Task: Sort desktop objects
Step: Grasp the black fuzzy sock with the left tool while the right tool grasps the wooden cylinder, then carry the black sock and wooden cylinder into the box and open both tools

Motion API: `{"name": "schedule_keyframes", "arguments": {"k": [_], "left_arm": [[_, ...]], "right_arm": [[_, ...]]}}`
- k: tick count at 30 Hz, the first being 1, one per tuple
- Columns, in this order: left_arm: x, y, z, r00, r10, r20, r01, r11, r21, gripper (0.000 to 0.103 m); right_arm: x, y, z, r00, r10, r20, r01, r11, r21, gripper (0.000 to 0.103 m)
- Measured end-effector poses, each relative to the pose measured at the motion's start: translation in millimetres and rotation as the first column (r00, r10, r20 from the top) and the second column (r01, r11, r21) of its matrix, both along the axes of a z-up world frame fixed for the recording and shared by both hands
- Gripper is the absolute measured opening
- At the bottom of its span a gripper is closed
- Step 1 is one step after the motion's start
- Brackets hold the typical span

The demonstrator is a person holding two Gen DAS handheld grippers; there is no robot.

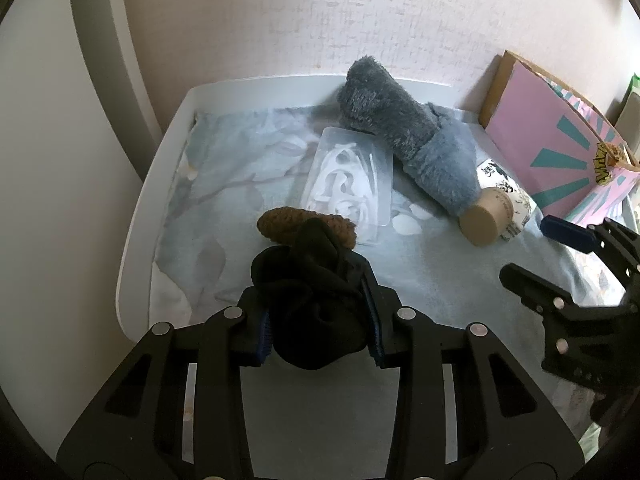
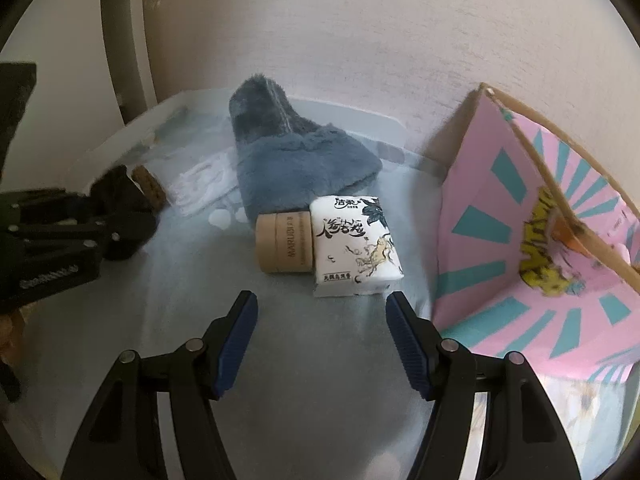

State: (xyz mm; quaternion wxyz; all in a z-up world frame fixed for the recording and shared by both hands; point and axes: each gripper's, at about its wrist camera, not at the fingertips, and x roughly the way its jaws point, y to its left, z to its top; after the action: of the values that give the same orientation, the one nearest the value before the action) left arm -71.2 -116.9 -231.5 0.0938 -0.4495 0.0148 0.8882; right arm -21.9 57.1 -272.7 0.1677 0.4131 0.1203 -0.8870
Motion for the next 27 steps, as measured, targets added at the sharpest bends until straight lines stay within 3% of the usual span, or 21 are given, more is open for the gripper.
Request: {"name": "schedule_keyframes", "arguments": {"k": [7,9,11,13,20,27], "left_arm": [[0,0,4,1.000,-0.004,-0.006,0.004,1.000,0.009,0.033],[0,0,4,1.000,-0.005,-0.005,0.005,1.000,0.010,0.033],[-1,0,4,1.000,-0.008,-0.007,0.008,1.000,0.012,0.033],[0,0,4,1.000,-0.008,-0.007,0.008,1.000,0.013,0.033],[5,1,19,1.000,-0.004,-0.013,0.005,1.000,0.024,0.033],[20,4,69,0.999,-0.018,-0.042,0.018,1.000,0.018,0.033]], "right_arm": [[5,-14,13,0.992,0.075,-0.102,-0.072,0.997,0.029,0.062],[-3,-20,9,0.992,0.082,-0.100,-0.080,0.996,0.025,0.052],[-6,-23,6,0.992,0.092,-0.083,-0.090,0.996,0.029,0.033],[-8,-29,4,0.990,0.099,-0.102,-0.093,0.994,0.057,0.028],[-2,-29,14,0.986,0.137,-0.096,-0.133,0.990,0.049,0.026],[4,-10,58,0.988,0.147,-0.047,-0.149,0.987,-0.055,0.026]]}}
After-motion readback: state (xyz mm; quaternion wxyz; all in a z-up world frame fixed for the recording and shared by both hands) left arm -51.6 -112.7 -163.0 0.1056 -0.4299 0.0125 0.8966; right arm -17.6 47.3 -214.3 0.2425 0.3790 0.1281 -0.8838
